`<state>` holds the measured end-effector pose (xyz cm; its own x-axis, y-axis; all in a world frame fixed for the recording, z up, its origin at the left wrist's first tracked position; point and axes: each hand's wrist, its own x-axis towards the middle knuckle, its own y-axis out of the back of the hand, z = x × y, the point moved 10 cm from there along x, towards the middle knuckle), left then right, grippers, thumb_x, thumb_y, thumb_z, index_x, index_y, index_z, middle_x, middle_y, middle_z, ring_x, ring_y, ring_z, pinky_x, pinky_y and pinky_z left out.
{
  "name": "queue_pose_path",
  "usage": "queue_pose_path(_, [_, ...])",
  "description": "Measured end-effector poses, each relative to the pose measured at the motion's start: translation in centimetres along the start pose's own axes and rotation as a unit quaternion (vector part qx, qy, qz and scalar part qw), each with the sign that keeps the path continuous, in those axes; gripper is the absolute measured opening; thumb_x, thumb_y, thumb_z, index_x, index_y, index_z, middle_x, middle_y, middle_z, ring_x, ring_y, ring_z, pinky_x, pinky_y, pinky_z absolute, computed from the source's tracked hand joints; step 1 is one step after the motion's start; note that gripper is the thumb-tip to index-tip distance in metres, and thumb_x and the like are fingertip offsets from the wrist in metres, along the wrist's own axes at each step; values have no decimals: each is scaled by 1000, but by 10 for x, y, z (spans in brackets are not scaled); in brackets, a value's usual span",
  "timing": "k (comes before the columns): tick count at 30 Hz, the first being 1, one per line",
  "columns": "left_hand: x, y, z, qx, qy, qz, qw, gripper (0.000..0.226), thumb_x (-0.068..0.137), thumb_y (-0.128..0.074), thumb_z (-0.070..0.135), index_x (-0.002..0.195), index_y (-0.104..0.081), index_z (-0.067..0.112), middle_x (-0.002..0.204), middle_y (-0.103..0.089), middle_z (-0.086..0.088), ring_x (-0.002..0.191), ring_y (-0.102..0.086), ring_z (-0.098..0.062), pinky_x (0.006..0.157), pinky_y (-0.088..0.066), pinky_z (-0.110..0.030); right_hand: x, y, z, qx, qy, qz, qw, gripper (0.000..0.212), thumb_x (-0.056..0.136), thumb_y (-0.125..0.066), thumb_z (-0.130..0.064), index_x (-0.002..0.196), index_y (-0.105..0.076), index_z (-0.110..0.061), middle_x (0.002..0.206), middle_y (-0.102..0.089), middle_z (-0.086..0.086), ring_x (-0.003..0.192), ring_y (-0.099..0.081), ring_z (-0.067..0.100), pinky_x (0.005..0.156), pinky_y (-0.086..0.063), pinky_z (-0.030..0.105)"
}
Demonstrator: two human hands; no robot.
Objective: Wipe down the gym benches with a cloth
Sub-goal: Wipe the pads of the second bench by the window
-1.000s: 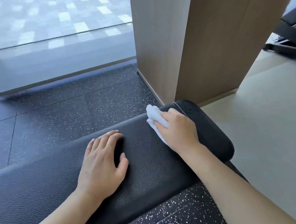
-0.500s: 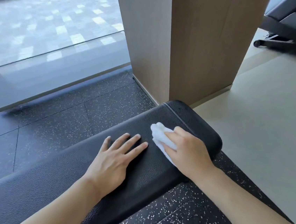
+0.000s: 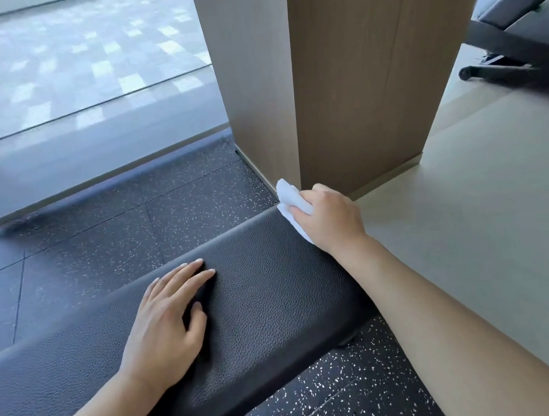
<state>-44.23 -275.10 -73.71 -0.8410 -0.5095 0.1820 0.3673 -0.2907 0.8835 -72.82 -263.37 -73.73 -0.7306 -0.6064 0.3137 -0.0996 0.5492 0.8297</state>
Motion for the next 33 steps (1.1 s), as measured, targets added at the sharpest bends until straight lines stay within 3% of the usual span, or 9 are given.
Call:
queue_pose_path(4, [0,0,1,1,-3,0,1000,59,89,-38,36,142,-64,29,157,-50,14,149,-42,-14,123,-35,-53,-14,11,-10,-1,52,3,999,53,89,-33,-64,92,-68,-24,72,-38,-3,64,-50,28,57,-29,32])
queue_pose_path(8, [1,-1,-3,-5,-5,5,1000,57,90,-41,35,142,-64,31,156,-50,17,149,-41,-11,122,-35,-52,-77,38,15,-11,74,13,997,35,99,-47,-60,98,-65,-30,74,-36,-4,58,-40,14,48,-23,24])
queue_pose_path(12, [1,-1,-4,-6,-15,13,1000,56,89,-43,33,140,-65,31,155,-50,19,147,-43,-10,122,-36,-48,-109,52,35,4,76,-15,997,24,99,-51,-56,99,-65,-36,77,-38,-6,62,-44,13,49,-23,13])
queue_pose_path(15, [2,-2,-3,-2,-13,10,1000,56,89,-43,33,140,-65,30,155,-51,18,146,-44,-11,122,-36,-49,-64,35,30,4,56,-18,998,23,96,-56,-52,95,-66,-31,72,-40,-3,58,-46,16,48,-28,27])
queue_pose_path(18, [1,0,1,1,-10,8,1000,56,89,-43,33,140,-65,29,155,-51,18,145,-44,-11,121,-36,-48,8,1,23,25,22,-45,998,29,97,-59,-51,86,-62,-24,74,-44,0,69,-54,30,57,-36,36])
queue_pose_path(23, [0,1,4,6,-13,8,1000,56,89,-42,33,140,-65,29,155,-51,18,146,-45,-13,121,-35,-42,70,-37,12,15,9,-99,995,39,94,-61,-53,83,-69,-17,75,-52,-3,81,-61,34,63,-32,34])
queue_pose_path(26, [0,1,4,5,-12,7,1000,56,89,-42,34,140,-65,29,155,-51,18,145,-45,-12,121,-35,-44,43,-18,17,27,30,-64,997,41,95,-60,-61,92,-68,-20,76,-45,-2,74,-57,32,62,-40,37])
queue_pose_path(29, [1,0,2,3,-12,7,1000,56,89,-42,34,140,-65,29,155,-51,18,146,-44,-12,122,-36,-48,-24,18,26,19,83,1,996,37,99,-57,-58,121,-49,-30,77,-41,-2,63,-52,26,53,-39,34])
queue_pose_path(33, [1,-2,0,3,-16,6,1000,55,89,-43,33,140,-65,28,154,-52,17,145,-44,-13,121,-36,-46,-105,52,49,-26,66,14,997,24,101,-50,-55,103,-58,-33,81,-35,-7,61,-39,11,50,-24,17])
